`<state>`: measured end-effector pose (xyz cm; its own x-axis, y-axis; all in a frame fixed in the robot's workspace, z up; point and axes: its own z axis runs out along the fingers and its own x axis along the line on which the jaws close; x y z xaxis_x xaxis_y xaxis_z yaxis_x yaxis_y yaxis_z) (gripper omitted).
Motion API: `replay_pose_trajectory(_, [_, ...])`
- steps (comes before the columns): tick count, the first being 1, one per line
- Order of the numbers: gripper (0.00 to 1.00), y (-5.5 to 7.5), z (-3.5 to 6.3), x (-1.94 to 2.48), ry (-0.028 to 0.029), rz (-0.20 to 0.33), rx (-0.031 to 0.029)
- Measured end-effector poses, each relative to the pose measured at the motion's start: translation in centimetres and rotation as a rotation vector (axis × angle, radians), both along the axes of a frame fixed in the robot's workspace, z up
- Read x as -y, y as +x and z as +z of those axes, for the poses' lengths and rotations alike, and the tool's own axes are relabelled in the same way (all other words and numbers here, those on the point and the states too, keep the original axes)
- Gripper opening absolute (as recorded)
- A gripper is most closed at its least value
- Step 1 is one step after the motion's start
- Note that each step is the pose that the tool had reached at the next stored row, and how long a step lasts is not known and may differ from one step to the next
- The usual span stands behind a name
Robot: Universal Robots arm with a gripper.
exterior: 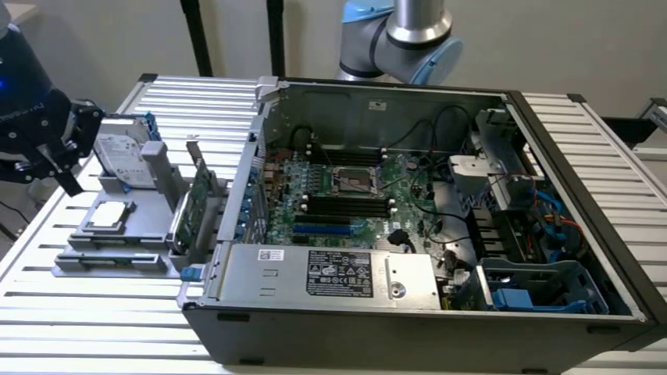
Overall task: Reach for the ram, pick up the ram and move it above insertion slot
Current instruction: 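Pick up the ram and move it above insertion slot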
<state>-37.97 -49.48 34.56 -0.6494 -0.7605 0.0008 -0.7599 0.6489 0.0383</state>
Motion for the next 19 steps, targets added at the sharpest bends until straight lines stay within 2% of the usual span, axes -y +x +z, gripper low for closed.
replay_pose_trajectory(19, [0.11, 0.0, 0.0, 0.0, 0.0, 0.346, 0.0])
